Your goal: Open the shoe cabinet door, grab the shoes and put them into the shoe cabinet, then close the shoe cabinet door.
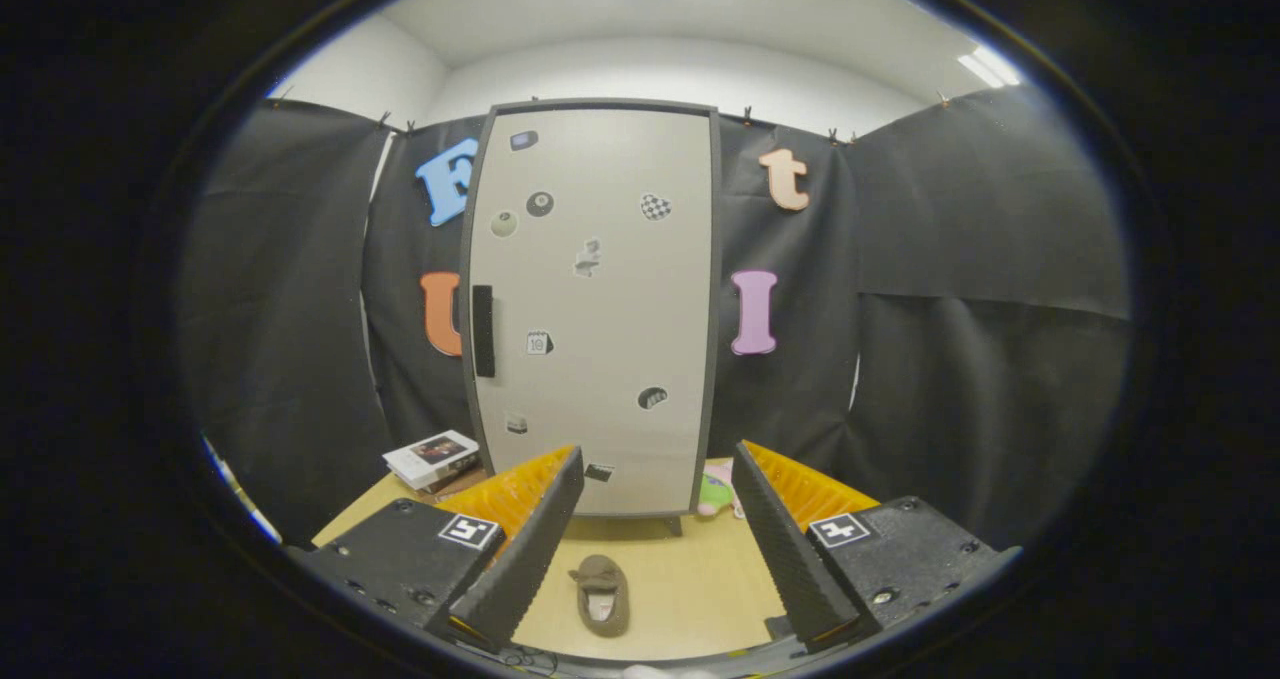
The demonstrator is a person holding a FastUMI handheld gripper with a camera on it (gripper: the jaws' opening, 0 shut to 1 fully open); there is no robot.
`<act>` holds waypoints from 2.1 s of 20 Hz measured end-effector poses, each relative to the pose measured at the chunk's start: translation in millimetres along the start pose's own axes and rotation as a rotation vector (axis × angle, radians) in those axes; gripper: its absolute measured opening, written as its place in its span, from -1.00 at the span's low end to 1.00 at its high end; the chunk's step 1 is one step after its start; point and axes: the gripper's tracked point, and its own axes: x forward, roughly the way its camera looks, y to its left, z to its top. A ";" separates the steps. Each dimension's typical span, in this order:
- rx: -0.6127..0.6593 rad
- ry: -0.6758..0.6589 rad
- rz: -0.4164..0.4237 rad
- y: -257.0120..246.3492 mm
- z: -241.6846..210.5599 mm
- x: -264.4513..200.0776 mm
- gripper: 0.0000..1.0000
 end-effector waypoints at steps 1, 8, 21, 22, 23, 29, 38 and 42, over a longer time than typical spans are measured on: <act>0.006 0.000 -0.003 1.2 0.6 3.1 0.96; 0.013 0.026 0.021 33.0 5.3 33.2 0.96; 0.010 -0.034 0.213 176.3 45.4 152.9 0.95; 0.009 -0.036 0.226 186.5 48.1 162.7 0.95; 0.014 -0.035 0.234 195.5 50.4 172.8 0.95; 0.017 -0.014 0.253 233.8 58.4 228.0 0.95; 0.017 0.054 0.250 253.3 47.5 275.4 0.66; -0.001 0.043 0.197 248.1 47.4 280.2 0.29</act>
